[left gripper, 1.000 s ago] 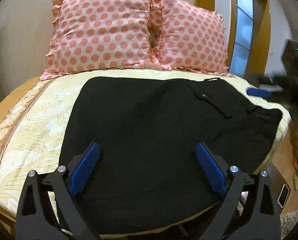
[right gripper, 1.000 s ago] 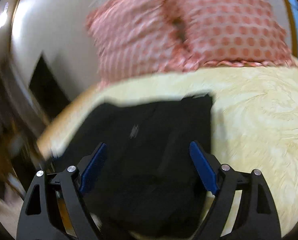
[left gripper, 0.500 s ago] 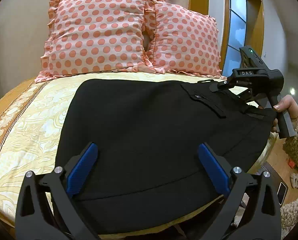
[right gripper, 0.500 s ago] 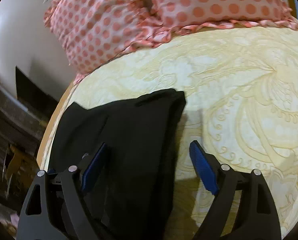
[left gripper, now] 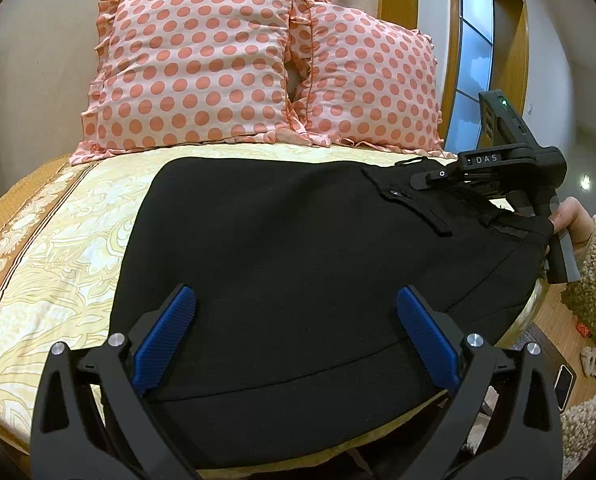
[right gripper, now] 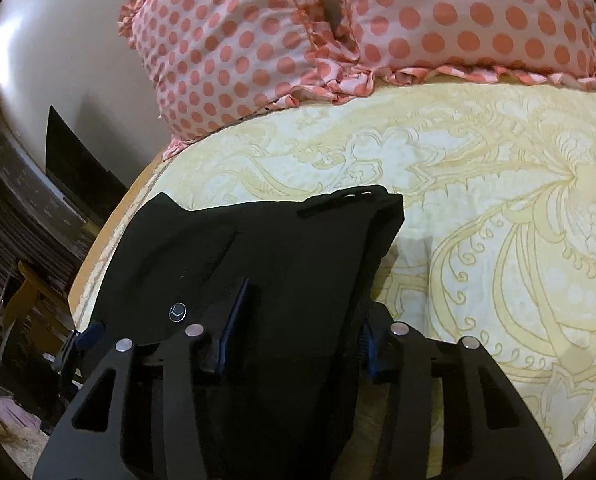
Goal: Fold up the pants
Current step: 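Lift the waistband with the right tool and fold it over the pants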
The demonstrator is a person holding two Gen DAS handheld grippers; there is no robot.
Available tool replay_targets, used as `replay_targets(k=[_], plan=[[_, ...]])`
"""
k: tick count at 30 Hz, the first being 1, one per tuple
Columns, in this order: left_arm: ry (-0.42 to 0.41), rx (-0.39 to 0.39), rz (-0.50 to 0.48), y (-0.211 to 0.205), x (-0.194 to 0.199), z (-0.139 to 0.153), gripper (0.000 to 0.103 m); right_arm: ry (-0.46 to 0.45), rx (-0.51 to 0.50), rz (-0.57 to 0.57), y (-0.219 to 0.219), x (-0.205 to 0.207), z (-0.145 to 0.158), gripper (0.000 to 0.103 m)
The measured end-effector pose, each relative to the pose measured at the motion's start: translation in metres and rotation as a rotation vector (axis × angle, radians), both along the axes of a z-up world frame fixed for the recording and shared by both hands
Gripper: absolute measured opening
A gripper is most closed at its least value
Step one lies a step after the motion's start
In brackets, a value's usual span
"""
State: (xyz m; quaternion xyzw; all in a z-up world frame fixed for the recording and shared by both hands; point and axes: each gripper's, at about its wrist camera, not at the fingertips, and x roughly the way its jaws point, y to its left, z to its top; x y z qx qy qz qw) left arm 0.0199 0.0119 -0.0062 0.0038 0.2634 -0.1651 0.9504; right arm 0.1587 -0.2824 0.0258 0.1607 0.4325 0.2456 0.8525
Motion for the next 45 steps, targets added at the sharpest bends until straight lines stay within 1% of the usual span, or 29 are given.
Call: replay_targets(k=[2,4,5,6,7,9,12,14,15,16,17,20,21,22,23,24,25,27,28,30,33,34,36,38,40,41,42,43,45], plan=[[0.001,-0.001,0.001,0.000,0.000,0.000,0.101,0.032,0.021,-0.004,-0.002,0.005,-0.004,0.050],[0.001,-0.001,-0.001,0.001,0.000,0.000,0.101,0.028,0.025,-0.002,-0.002,0.005,-0.004,0.049],[0.001,-0.001,-0.002,0.000,0.000,-0.001,0.101,0.009,0.007,0.004,0.000,0.003,-0.001,0.044],[0.000,-0.001,-0.002,0.001,0.000,0.000,0.101,-0.017,-0.011,0.014,0.003,0.000,0.003,0.033],[0.000,0.000,-0.001,0.001,0.000,0.000,0.101,-0.056,-0.027,0.029,0.007,-0.006,0.009,0.030],[0.000,0.001,0.002,0.001,0.000,-0.001,0.101,-0.131,-0.051,0.049,0.013,-0.016,0.022,0.026],[0.015,-0.001,0.005,0.002,0.003,0.001,0.101,-0.256,-0.053,0.122,0.024,-0.038,0.040,0.025],[0.053,-0.046,-0.009,0.010,0.007,0.010,0.100,-0.318,-0.088,0.174,0.035,-0.050,0.047,0.024],[0.072,-0.088,-0.019,0.017,0.010,0.015,0.100,-0.343,-0.126,0.187,0.041,-0.054,0.048,0.024],[0.087,-0.153,-0.025,0.028,0.014,0.025,0.100,-0.348,-0.147,0.191,0.044,-0.055,0.048,0.024],[0.088,-0.205,-0.015,0.041,0.018,0.035,0.100,-0.346,-0.161,0.190,0.045,-0.055,0.047,0.024],[0.093,-0.283,0.039,0.073,0.039,0.059,0.100,-0.316,-0.141,0.169,0.041,-0.049,0.043,0.024],[0.115,-0.299,0.052,0.082,0.049,0.063,0.100,-0.306,-0.131,0.161,0.038,-0.046,0.041,0.024],[0.164,-0.313,0.066,0.092,0.067,0.065,0.099,-0.294,-0.121,0.152,0.036,-0.044,0.039,0.024],[0.211,-0.317,0.074,0.096,0.080,0.064,0.096,-0.285,-0.114,0.144,0.034,-0.042,0.037,0.024],[0.293,-0.315,0.081,0.101,0.101,0.059,0.089,-0.275,-0.107,0.137,0.032,-0.041,0.035,0.024],[0.344,-0.314,0.075,0.102,0.113,0.053,0.086,-0.263,-0.099,0.128,0.029,-0.039,0.033,0.024],[0.473,-0.303,0.081,0.103,0.140,0.036,0.074,-0.240,-0.089,0.111,0.026,-0.036,0.030,0.024],[0.514,-0.308,0.074,0.102,0.147,0.029,0.072,-0.221,-0.085,0.099,0.023,-0.034,0.027,0.024],[0.561,-0.313,0.051,0.099,0.155,0.020,0.067,-0.190,-0.083,0.083,0.020,-0.029,0.023,0.024],[0.561,-0.271,0.038,0.090,0.159,0.017,0.066,-0.128,-0.068,0.060,0.015,-0.021,0.016,0.026],[0.571,-0.275,0.024,0.087,0.160,0.016,0.066,-0.107,-0.062,0.054,0.014,-0.018,0.014,0.026],[0.579,-0.274,0.017,0.083,0.163,0.017,0.065,-0.078,-0.056,0.042,0.012,-0.014,0.011,0.032],[0.572,-0.235,0.017,0.076,0.166,0.018,0.064,-0.046,-0.060,0.032,0.011,-0.009,0.006,0.038],[0.569,-0.216,0.018,0.072,0.168,0.018,0.061,-0.019,-0.047,0.029,0.010,-0.006,0.001,0.040],[0.568,-0.211,0.019,0.071,0.169,0.018,0.056,-0.015,-0.034,0.029,0.009,-0.005,0.000,0.041],[0.567,-0.209,0.020,0.071,0.169,0.018,0.047,-0.016,-0.027,0.032,0.009,-0.005,-0.001,0.041],[0.562,-0.212,0.023,0.072,0.168,0.018,0.043,-0.030,-0.022,0.040,0.009,-0.007,0.000,0.039],[0.542,-0.212,0.027,0.072,0.164,0.022,0.021,-0.059,-0.027,0.055,0.011,-0.010,0.003,0.029]])
